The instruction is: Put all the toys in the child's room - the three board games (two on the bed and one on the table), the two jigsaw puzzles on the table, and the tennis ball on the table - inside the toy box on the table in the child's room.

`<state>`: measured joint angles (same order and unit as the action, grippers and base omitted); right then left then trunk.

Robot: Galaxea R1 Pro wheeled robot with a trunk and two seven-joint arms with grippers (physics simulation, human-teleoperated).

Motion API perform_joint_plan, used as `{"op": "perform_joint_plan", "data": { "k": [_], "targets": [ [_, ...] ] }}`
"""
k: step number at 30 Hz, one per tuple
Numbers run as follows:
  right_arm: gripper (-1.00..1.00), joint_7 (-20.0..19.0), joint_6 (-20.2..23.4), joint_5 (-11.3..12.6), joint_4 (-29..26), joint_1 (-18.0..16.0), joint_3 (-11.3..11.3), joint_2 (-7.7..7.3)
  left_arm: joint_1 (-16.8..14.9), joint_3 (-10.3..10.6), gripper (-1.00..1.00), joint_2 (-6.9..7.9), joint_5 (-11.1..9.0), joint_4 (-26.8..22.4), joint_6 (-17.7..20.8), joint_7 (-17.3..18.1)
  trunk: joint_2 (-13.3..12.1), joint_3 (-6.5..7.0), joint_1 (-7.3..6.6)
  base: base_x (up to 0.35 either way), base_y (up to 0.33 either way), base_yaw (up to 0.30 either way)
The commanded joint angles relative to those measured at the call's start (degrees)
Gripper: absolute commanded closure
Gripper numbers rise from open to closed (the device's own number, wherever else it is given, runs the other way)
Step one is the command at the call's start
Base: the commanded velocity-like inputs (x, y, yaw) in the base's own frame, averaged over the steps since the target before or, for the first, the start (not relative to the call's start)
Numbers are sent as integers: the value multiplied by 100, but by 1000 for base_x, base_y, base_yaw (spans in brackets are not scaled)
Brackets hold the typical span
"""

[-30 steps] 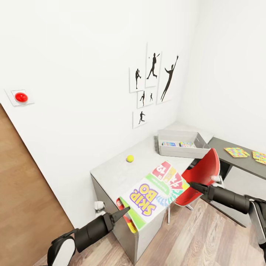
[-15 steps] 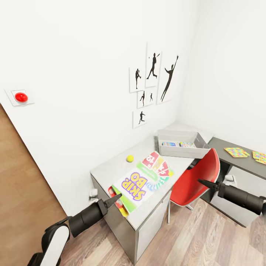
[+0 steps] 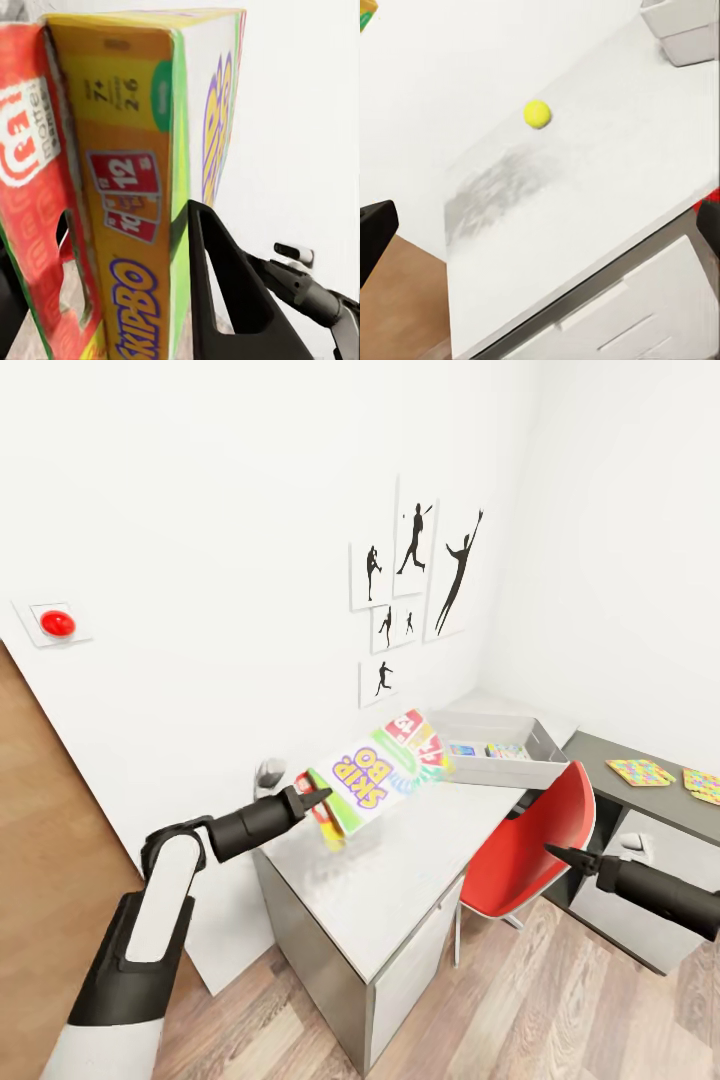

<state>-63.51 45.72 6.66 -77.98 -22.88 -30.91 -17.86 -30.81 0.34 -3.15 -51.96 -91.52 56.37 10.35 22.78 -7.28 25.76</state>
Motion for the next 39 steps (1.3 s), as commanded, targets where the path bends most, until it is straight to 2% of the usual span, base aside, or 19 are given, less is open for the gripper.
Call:
{"op": "perform_joint_plan", "data": {
  "k": [1, 2, 4, 6, 10, 39],
  "targets": [
    [-100, 84, 17, -9, -2, -6, -7, 10, -410, 25, 100, -46, -461, -19, 171, -634, 13, -14, 3, 0, 0, 0],
    [-100, 84, 17, -9, -2, -6, -7, 10, -410, 25, 100, -46, -461, -19, 171, -634, 13, -14, 3, 0, 0, 0],
    [-100, 131, 7, -19, -29, 2, -7, 21, -684, 98, 100, -78, -1029, -30, 255, -1324, 13, -14, 3, 0, 0, 0],
    [-100, 82, -14, -19, -66, -63, -72, 87, -612, 161, 100, -12, -1079, -22, 188, -1248, 14, -13, 3, 0, 0, 0],
    [-100, 81, -22, -20, -50, -103, -189, 134, -534, 294, 100, 88, -1078, -24, 188, -1131, 14, -13, 3, 0, 0, 0],
    [-100, 81, -22, -20, -50, -103, -189, 134, -534, 306, 100, 88, -1078, -24, 188, -1131, 14, -13, 3, 0, 0, 0]
  ]
}}
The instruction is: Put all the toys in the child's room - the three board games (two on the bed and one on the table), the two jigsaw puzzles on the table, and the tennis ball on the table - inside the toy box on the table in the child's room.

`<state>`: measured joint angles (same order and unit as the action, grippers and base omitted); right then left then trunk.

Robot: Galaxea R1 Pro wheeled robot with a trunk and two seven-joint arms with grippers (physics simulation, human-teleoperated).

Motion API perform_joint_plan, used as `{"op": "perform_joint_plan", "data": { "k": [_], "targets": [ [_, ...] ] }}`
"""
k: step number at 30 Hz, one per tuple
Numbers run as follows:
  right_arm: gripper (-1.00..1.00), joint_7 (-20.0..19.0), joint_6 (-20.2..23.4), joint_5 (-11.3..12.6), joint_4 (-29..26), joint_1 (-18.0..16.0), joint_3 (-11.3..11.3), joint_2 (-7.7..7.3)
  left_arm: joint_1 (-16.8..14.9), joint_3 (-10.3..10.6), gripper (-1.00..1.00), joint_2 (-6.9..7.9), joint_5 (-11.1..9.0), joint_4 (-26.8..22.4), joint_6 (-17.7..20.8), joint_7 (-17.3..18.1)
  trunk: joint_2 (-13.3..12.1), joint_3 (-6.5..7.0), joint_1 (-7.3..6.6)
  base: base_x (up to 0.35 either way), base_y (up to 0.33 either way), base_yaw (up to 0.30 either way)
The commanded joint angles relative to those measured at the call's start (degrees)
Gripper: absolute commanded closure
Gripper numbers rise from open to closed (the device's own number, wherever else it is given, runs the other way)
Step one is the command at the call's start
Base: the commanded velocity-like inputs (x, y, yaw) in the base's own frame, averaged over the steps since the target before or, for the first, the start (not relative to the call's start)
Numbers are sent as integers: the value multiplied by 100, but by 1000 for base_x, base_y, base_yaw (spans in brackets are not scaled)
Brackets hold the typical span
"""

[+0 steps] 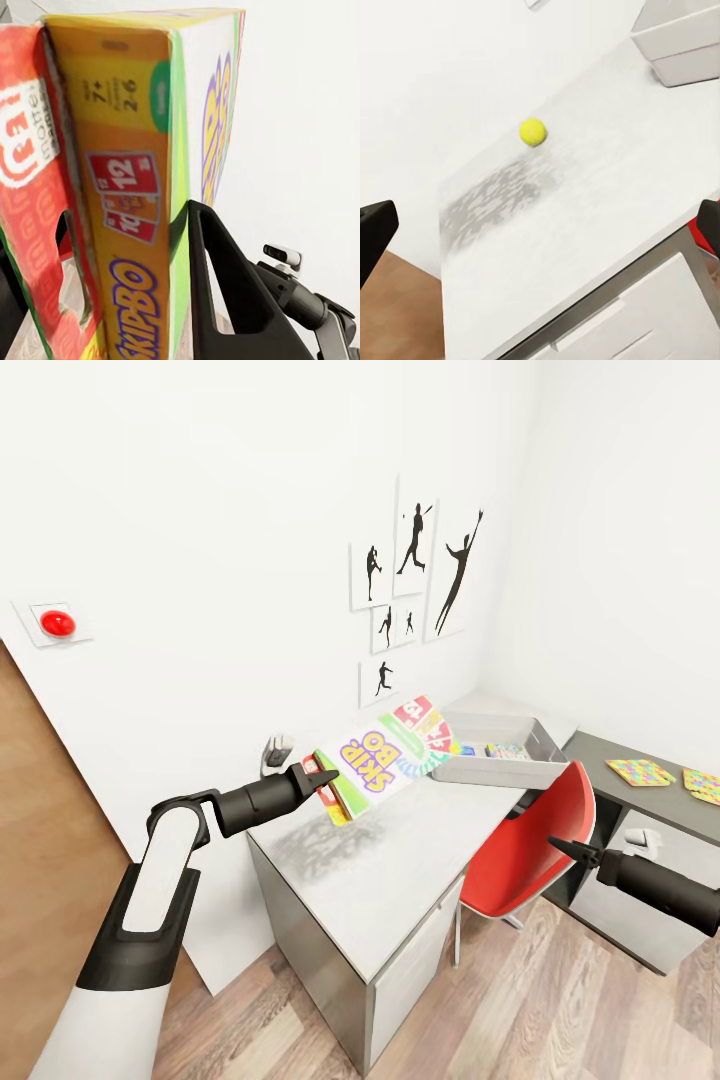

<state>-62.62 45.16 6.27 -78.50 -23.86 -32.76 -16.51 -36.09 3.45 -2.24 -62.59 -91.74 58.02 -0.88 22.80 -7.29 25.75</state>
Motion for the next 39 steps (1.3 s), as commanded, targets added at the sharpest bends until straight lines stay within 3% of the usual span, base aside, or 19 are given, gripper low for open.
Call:
{"op": "perform_joint_plan", "data": {
  "k": [1, 26, 39],
  "targets": [
    [-100, -8, 33, 19, 1, -6, -4, -1, -6, -5, 100, -3, -15, -3, 23, -8, 13, -13, 4, 0, 0, 0],
    [-100, 11, -3, 23, -4, 44, 113, -1, 135, -207, 100, 59, 42, 7, 4, -104, 13, -13, 4, 0, 0, 0],
    [-100, 7, 6, 24, -144, 55, 128, 6, 157, -234, 100, 95, 62, 12, -7, 141, 13, -13, 4, 0, 0, 0]
  ]
}}
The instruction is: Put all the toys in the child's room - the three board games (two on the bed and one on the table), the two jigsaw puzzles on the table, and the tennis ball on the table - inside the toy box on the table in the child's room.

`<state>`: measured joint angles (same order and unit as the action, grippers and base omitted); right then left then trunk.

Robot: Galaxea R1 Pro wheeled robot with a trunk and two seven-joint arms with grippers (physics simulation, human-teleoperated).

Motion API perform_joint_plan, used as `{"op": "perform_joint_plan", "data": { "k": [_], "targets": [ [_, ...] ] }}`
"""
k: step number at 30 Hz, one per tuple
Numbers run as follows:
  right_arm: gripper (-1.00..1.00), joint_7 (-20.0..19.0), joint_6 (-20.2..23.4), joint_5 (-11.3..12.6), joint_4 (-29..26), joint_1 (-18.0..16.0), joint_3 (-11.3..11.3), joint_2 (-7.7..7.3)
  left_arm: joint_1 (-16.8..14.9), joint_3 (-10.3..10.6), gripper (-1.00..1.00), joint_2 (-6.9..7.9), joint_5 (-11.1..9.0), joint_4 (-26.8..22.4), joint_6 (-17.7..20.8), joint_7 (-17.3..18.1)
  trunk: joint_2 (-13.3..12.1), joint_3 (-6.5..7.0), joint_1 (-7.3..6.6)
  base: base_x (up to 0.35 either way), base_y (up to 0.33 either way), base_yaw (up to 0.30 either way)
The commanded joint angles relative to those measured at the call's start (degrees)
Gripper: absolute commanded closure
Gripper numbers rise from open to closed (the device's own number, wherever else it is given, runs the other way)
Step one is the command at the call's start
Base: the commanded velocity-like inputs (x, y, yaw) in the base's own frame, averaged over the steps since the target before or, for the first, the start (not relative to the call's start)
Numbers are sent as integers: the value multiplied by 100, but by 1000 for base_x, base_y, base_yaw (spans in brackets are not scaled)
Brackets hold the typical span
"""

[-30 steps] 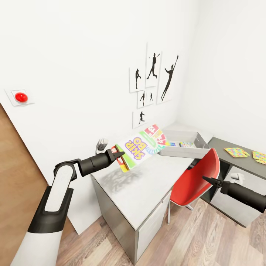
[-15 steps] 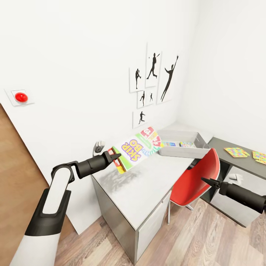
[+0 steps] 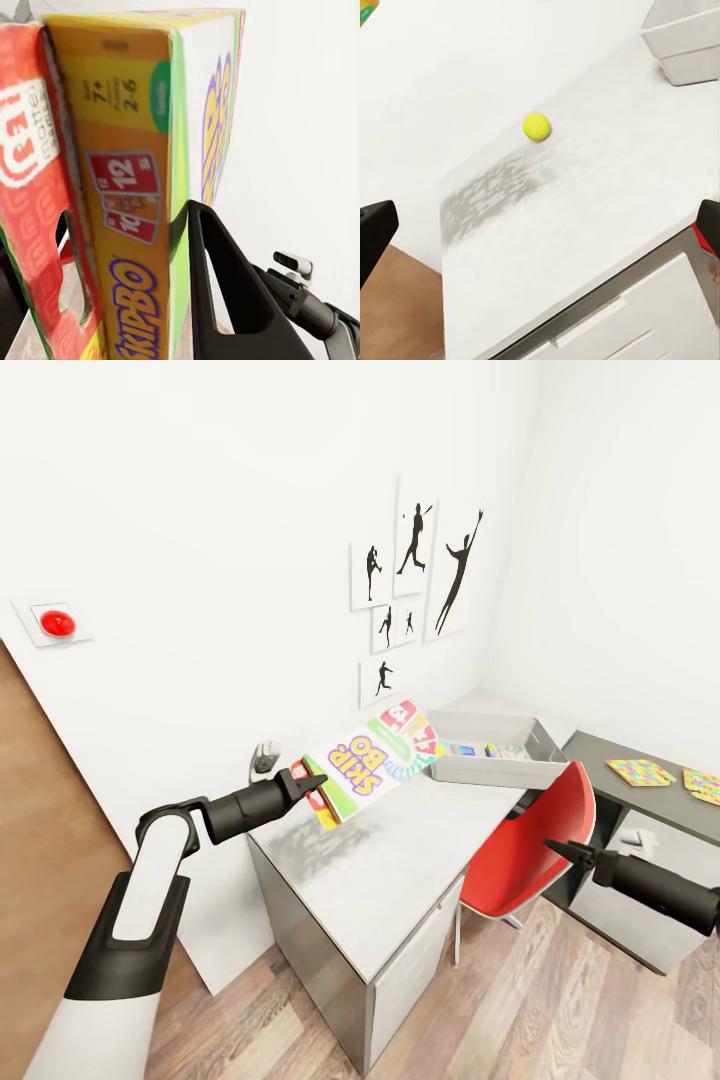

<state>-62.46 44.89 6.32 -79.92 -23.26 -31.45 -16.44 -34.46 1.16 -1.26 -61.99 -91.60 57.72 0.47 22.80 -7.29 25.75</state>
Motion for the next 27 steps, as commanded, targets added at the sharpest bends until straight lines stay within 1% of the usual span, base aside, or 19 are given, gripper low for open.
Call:
{"op": "perform_joint_plan", "data": {
  "k": [1, 11, 13, 19, 27],
  "targets": [
    [-100, -9, 34, 18, -18, -3, -3, -1, -5, -6, 100, -2, 2, -3, 22, 15, 12, -12, 4, 0, 0, 0],
    [-100, -10, 34, 18, -71, 4, -2, 0, -1, -3, 100, -14, 1, -8, 20, 46, 12, -12, 4, 0, 0, 0],
    [-100, -11, 30, 18, -80, 5, -2, 0, 0, 14, 100, -20, 2, -18, -27, 53, 12, -12, 4, 0, -99, 0],
    [-100, -8, 29, 18, -83, 11, -2, 5, 0, 38, 100, -22, 2, -34, -101, 57, 12, -12, 4, 0, -193, 0],
    [-100, 13, 21, 16, -152, 30, -2, 37, 5, 51, 100, -23, 6, -40, -149, 58, 12, -12, 4, 0, -273, 21]
  ]
}}
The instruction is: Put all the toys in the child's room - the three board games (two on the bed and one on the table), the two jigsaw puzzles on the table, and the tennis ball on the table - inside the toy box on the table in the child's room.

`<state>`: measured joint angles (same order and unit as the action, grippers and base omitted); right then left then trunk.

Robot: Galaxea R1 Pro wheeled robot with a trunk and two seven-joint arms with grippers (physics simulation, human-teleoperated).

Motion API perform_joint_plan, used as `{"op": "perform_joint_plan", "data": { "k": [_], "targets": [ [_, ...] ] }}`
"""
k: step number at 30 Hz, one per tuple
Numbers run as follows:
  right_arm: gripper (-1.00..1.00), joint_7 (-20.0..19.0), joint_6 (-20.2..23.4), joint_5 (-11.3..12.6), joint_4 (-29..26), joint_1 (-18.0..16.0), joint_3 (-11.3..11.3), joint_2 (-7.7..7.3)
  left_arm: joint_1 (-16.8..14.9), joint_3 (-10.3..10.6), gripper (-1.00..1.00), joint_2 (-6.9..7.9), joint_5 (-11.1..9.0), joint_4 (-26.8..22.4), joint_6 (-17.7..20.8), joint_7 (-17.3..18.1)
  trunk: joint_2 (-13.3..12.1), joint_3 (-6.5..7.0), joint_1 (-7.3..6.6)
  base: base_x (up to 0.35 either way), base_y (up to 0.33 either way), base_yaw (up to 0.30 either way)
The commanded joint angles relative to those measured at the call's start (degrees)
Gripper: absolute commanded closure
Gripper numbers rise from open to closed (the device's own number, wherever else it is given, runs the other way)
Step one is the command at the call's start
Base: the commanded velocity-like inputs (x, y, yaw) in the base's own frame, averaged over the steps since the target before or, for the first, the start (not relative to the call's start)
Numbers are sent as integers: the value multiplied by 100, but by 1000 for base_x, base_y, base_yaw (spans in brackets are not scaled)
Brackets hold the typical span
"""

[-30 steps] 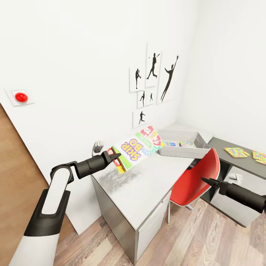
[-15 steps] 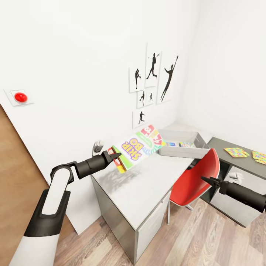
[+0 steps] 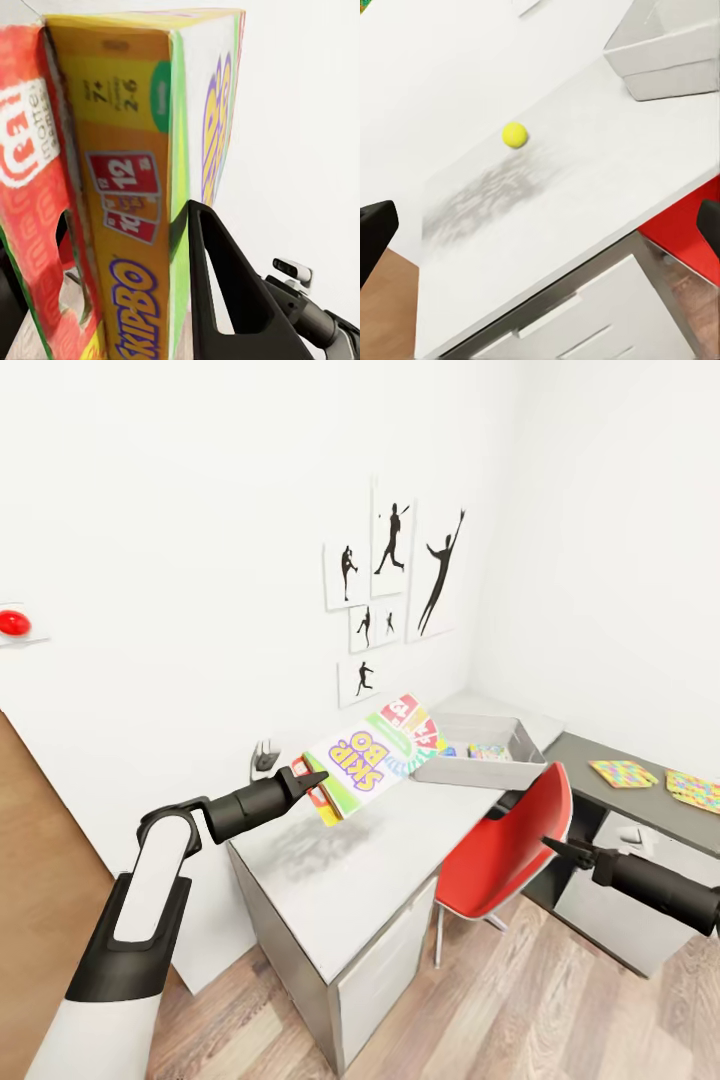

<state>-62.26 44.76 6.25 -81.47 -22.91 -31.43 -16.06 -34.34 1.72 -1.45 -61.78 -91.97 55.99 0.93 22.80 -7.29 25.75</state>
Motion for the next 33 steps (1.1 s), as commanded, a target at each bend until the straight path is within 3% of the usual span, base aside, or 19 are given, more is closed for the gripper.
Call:
{"op": "perform_joint_plan", "data": {
  "k": [1, 27, 33],
  "targets": [
    [-100, 1, 32, 23, -29, -3, -4, 7, -3, -4, 100, -4, -12, -3, 16, 12, 13, -13, 4, 0, -298, 109],
    [-100, 0, 33, 13, -208, 16, -16, 58, 15, 21, 100, -30, 43, 0, -54, 11, 13, -13, 4, 2, -316, 251],
    [-100, -9, 35, 16, -216, 25, -33, 59, 15, 21, 100, -31, 43, 3, -58, 8, 13, -13, 4, 58, -320, 114]
  ]
}}
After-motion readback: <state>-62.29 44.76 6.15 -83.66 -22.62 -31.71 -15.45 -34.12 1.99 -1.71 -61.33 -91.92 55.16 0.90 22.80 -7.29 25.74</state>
